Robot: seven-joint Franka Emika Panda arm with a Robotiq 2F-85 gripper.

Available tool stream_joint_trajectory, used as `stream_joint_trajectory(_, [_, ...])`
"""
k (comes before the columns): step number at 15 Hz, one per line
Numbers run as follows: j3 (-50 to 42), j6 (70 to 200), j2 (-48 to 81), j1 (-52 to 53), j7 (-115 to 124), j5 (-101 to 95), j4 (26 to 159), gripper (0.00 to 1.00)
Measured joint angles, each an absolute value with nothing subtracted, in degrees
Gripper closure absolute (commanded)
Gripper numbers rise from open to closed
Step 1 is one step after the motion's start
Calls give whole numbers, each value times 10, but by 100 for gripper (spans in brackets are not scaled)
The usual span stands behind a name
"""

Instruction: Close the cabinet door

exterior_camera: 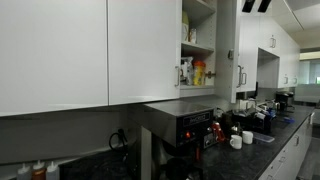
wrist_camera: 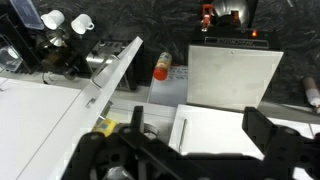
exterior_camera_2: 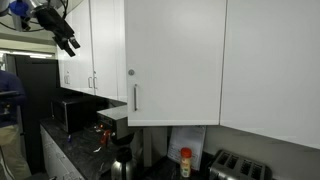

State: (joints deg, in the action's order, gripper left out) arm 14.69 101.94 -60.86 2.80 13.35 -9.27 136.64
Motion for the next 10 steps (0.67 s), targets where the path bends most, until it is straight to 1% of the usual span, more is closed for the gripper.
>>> stream_joint_trajectory(10, [91, 1026, -633, -25, 147, -146, 1400, 0])
